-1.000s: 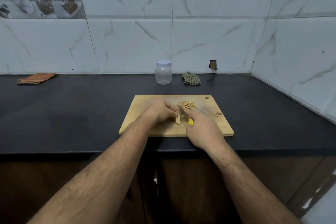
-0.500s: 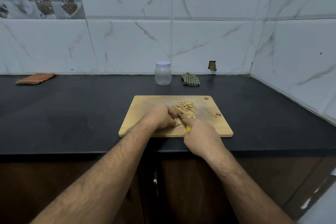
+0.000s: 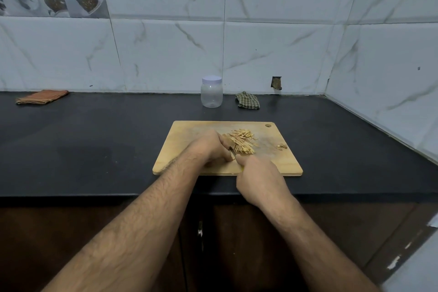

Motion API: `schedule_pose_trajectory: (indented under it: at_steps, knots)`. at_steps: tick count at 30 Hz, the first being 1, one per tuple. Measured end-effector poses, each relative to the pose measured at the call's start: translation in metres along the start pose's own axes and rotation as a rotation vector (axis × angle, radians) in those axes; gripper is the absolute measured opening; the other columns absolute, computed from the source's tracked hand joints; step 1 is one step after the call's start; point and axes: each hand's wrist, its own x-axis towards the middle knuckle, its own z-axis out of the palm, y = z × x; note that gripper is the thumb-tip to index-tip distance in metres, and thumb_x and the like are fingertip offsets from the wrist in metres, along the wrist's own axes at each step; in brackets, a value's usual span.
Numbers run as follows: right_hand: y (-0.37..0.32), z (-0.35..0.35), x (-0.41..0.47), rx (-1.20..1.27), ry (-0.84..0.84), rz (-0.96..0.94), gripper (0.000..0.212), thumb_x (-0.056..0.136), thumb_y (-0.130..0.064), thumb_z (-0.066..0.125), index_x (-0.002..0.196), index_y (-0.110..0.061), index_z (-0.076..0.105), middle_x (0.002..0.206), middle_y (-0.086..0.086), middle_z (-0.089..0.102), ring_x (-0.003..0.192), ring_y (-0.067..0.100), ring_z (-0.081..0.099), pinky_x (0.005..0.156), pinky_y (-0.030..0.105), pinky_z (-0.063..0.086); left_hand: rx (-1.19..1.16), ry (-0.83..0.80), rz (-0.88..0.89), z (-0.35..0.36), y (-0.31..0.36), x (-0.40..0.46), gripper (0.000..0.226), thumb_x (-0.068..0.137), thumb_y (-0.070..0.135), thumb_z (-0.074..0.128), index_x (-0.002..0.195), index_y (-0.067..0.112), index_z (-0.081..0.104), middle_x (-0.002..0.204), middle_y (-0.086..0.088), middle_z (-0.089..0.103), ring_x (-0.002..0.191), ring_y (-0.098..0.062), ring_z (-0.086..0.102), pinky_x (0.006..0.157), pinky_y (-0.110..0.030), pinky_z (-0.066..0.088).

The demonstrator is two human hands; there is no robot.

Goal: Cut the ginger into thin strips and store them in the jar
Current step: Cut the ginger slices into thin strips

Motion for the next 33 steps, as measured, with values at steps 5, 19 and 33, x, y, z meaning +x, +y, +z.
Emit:
schedule_pose_trajectory:
  at_steps: [5, 19, 33]
  knots:
    - [0.013, 0.001, -0.025, -0.023, -0.061, 0.015, 0.057, 0.096, -0.014, 0.045, 0.148, -0.036, 0.038, 0.114, 0.003, 0.062, 0.101, 0.022, 0.057, 0.080, 0.038, 0.056, -0.091, -0.018, -0.026, 0.002, -0.005, 0.004, 0.018, 0.076, 0.012, 0.082, 0.080, 0.023, 0.070, 0.071, 0.006, 0.062, 0.060, -0.011, 0.050, 0.049, -0.021, 0.045]
    - [-0.001, -0.003, 0.000, 0.045, 0.035, 0.023, 0.056, 0.094, -0.014, 0.049, 0.147, -0.033, 0.045, 0.131, 0.001, 0.061, 0.113, 0.021, 0.058, 0.091, 0.036, 0.054, -0.147, 0.026, -0.023, 0.006, -0.013, 0.007, 0.023, 0.071, 0.014, 0.087, 0.084, 0.023, 0.069, 0.074, 0.002, 0.068, 0.055, -0.013, 0.051, 0.055, -0.024, 0.047]
    - [-0.003, -0.004, 0.009, 0.036, -0.013, 0.011, 0.054, 0.095, -0.013, 0.050, 0.146, -0.031, 0.047, 0.138, 0.003, 0.057, 0.118, 0.021, 0.056, 0.095, 0.033, 0.051, -0.094, 0.033, -0.011, 0.006, -0.012, 0.008, 0.023, 0.070, 0.018, 0.086, 0.084, 0.025, 0.069, 0.075, 0.007, 0.065, 0.063, -0.012, 0.054, 0.062, -0.025, 0.045]
